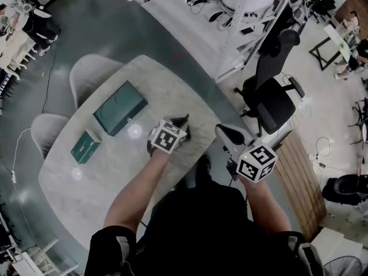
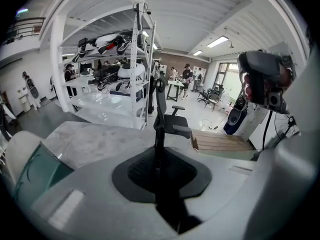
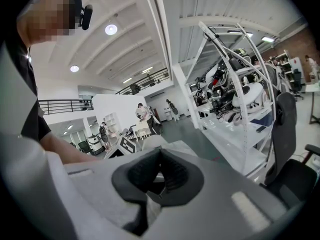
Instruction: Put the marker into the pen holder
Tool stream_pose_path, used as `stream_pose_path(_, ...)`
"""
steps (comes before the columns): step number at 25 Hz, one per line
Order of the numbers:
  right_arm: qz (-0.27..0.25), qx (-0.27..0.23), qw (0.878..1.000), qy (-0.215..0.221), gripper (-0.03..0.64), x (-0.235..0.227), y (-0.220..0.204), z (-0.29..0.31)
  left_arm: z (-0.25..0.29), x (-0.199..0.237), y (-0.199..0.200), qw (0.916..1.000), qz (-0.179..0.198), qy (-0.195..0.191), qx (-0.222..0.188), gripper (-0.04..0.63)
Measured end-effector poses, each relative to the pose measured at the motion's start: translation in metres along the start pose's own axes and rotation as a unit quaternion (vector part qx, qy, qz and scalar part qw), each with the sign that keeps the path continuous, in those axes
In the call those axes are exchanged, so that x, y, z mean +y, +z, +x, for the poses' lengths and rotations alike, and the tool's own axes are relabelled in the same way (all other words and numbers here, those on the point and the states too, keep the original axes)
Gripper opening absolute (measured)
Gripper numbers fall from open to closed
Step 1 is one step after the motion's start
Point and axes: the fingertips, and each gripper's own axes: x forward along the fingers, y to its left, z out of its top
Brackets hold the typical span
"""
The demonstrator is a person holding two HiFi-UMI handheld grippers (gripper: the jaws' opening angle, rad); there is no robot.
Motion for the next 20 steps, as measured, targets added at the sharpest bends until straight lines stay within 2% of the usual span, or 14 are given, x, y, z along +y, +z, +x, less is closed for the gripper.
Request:
stream_pose_path(4, 0.002, 0.000, 1.000, 0.000, 0.003, 0.001, 0.000, -0.002, -0.001, 0.002, 0.001, 1.0000, -0.002, 0.002, 0.007, 0.057)
stream_pose_path(12, 0.007, 0.002, 1.000, -0.003, 0.003, -0.002, -0.002, -0.007, -0.001, 0.001, 0.001, 0.9999, -0.015, -0.001, -0.004, 0.057)
stream_pose_path(16, 0.007, 0.003, 1.000, -0.003, 0.003, 0.001, -0.005, -0.006, -0.007, 0.000, 0.002, 0.9997, -0.017, -0.002, -0.020, 0.115)
stream_pose_path(20, 0.000, 0.003, 1.000, -0.003, 0.003, 0.007, -0.002, -0.007, -0.022, 0.004, 0.010, 0.9988, -0.014, 0.006, -0.047, 0.121)
